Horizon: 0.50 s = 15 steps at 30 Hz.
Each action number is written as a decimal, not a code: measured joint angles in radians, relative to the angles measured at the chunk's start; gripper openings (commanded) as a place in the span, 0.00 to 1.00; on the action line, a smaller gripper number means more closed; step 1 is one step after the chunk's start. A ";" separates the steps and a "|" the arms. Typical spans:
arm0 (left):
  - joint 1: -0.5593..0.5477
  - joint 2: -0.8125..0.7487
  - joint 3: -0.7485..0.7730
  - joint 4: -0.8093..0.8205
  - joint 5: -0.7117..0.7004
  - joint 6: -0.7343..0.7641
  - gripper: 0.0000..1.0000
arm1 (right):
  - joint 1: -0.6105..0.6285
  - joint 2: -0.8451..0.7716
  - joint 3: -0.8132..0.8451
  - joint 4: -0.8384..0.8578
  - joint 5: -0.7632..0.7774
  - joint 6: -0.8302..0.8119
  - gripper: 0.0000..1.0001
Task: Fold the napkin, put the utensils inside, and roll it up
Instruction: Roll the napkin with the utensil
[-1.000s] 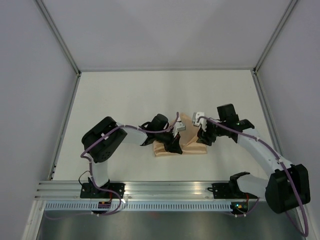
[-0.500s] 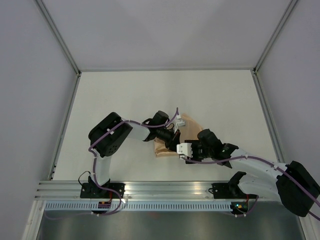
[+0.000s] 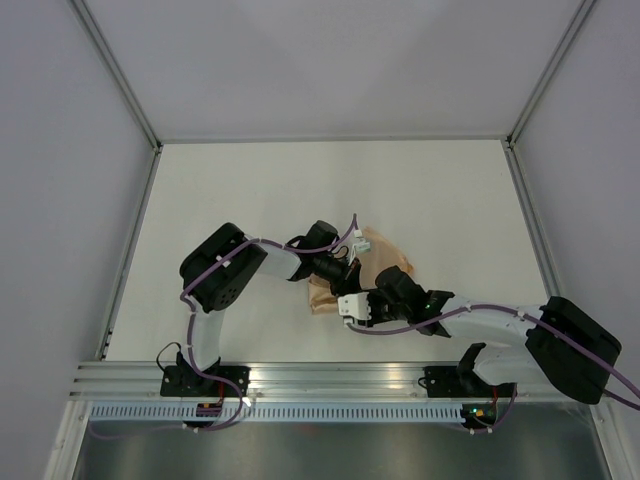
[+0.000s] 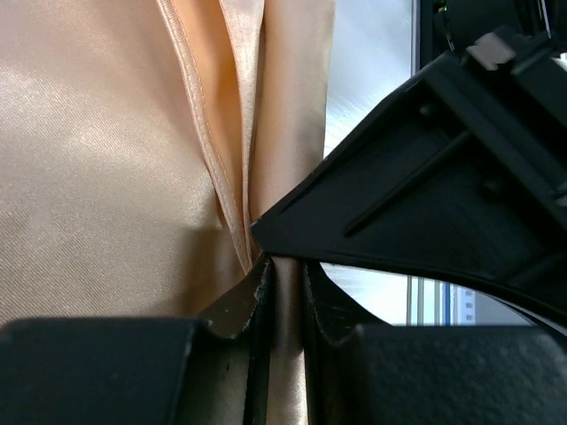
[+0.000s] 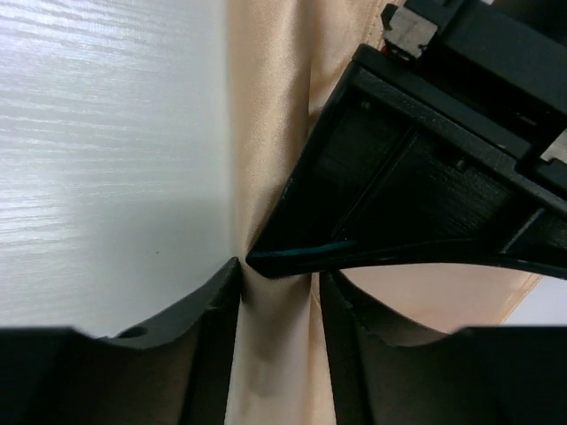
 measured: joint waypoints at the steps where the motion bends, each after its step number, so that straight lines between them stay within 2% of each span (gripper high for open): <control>1: 0.000 0.000 0.000 0.000 0.000 0.000 0.02 | 0.000 0.008 0.002 0.005 0.013 -0.002 0.29; 2: 0.001 0.000 0.000 -0.002 0.000 0.000 0.02 | 0.000 0.013 0.003 0.002 0.014 0.007 0.21; 4: 0.003 0.000 0.000 -0.003 0.003 0.000 0.07 | 0.001 0.014 0.004 0.002 0.021 0.018 0.18; 6: 0.004 0.000 0.000 -0.004 0.003 0.000 0.12 | 0.001 0.014 0.005 0.002 0.023 0.018 0.11; 10: 0.007 -0.003 -0.003 0.003 0.003 0.000 0.29 | 0.001 0.015 0.011 -0.011 0.022 0.018 0.06; 15: 0.024 -0.035 -0.029 0.008 -0.008 -0.013 0.37 | 0.003 0.032 0.039 -0.042 0.005 0.010 0.01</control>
